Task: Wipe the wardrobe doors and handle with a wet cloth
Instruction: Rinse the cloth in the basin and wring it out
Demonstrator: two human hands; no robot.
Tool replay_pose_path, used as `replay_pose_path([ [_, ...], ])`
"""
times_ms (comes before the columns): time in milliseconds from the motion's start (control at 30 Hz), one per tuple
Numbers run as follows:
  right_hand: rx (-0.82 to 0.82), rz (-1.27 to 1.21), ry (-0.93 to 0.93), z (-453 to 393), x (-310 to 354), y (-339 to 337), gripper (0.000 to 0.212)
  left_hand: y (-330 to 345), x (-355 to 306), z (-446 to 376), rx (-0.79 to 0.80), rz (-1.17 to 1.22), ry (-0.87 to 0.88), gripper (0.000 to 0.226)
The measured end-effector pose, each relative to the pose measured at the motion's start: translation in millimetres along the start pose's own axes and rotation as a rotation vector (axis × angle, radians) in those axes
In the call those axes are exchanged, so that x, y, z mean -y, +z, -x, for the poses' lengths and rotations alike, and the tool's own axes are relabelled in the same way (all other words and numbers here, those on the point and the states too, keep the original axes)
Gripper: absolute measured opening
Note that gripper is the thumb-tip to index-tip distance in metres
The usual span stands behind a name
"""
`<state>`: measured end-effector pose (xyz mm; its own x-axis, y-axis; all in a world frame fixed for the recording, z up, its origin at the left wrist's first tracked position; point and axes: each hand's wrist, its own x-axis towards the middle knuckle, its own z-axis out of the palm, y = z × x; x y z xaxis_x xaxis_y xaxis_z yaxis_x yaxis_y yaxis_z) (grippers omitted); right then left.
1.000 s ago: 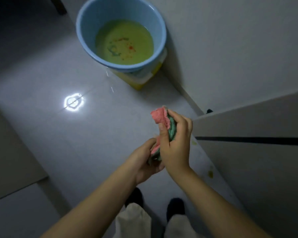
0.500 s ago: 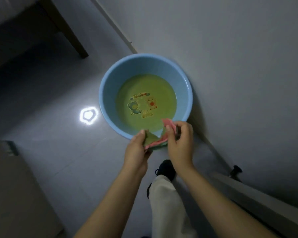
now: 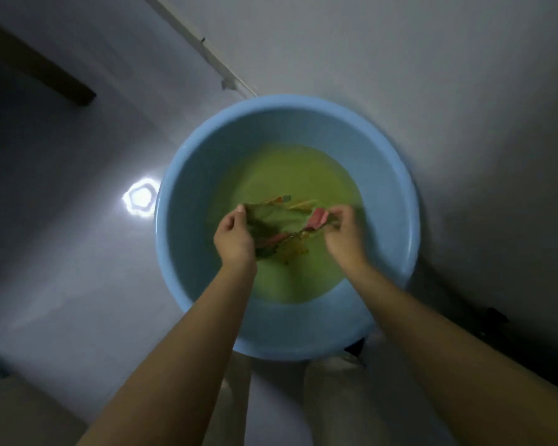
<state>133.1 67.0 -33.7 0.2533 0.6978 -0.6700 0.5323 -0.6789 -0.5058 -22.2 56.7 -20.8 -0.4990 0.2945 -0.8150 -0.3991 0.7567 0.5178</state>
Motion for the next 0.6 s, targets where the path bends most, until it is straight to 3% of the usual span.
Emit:
replay_pose_path([
  [100, -0.061, -0.039, -0.004, -18.6, 13.2, 19.3, 0.053, 6.8, -0.2, -27.9, 0.065, -0.170, -0.009, 0.044],
  [200, -0.034, 0.245, -0.104, -32.1, 21.3, 46.7, 0.046, 10.5, -5.9, -39.6, 0.121, -0.323, -0.059, 0.056],
  [267, -0.053, 0.286, -0.042, -33.8, 27.9, 65.4, 0.034, 13.6, -16.7, -36.2, 0.169, -0.241, -0.224, 0.054],
  [367, -0.161, -0.065, 0.127, -14.0, 54.3, 79.8, 0.040, 17.8, -29.7, -32.4, 0.258, -0.047, -0.417, 0.055],
  [500, -0.216, -0.435, 0.070, 33.6, 82.1, 85.8, 0.044, 21.2, -35.9, -28.2, 0.393, -0.123, -0.284, 0.057],
  [600, -0.337, -0.446, -0.018, 38.1, 82.1, 82.8, 0.051, 22.8, -42.2, -11.6, 0.398, -0.281, -0.180, 0.058],
])
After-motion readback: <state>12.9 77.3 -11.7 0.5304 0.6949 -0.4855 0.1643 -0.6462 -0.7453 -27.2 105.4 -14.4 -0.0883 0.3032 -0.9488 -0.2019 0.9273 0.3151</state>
